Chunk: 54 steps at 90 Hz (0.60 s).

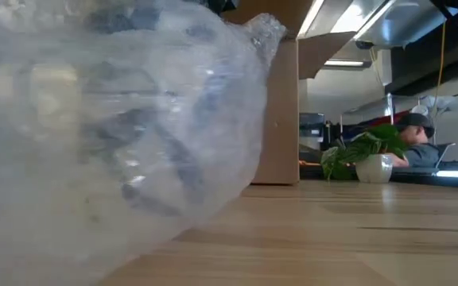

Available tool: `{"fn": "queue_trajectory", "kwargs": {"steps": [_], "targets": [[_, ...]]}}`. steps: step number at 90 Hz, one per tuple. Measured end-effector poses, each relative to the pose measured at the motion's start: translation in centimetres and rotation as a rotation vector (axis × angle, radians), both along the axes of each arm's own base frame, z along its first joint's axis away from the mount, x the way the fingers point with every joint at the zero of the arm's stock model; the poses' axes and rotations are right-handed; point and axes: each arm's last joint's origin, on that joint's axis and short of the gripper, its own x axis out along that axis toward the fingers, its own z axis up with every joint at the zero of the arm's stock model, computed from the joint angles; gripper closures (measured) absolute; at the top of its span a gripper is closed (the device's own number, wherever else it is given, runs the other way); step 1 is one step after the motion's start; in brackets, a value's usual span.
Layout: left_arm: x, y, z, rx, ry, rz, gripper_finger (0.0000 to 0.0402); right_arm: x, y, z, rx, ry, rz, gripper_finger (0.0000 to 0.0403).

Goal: Wrap mug
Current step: Wrap the blue mug with bubble wrap

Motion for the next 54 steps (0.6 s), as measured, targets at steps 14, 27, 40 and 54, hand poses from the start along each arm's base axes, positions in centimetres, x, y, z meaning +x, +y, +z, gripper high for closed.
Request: {"fn": "queue_trajectory", "kwargs": {"steps": [14,27,40,54], "targets": [[1.5,0.5,0.9,0.072,-0.048,0.043,0.0402,0.0,0.3,0.1,-0.023,-0.029,-0.005,0.0403],[2.1,1.2,1.0,0.108,-0.071,0.108,0.0402,0.0,0.4,0.1,-0.026,-0.022,-0.003,0.0403],[2.7,1.8,1.1,0.133,-0.081,0.126,0.0402,-0.1,0.4,0.1,-0.026,-0.020,0.005,0.0403],[3.2,2.4,1.0,0.143,-0.075,0.146,0.0402,-0.6,0.6,0.9,-0.054,-0.027,0.004,0.0403]]}}
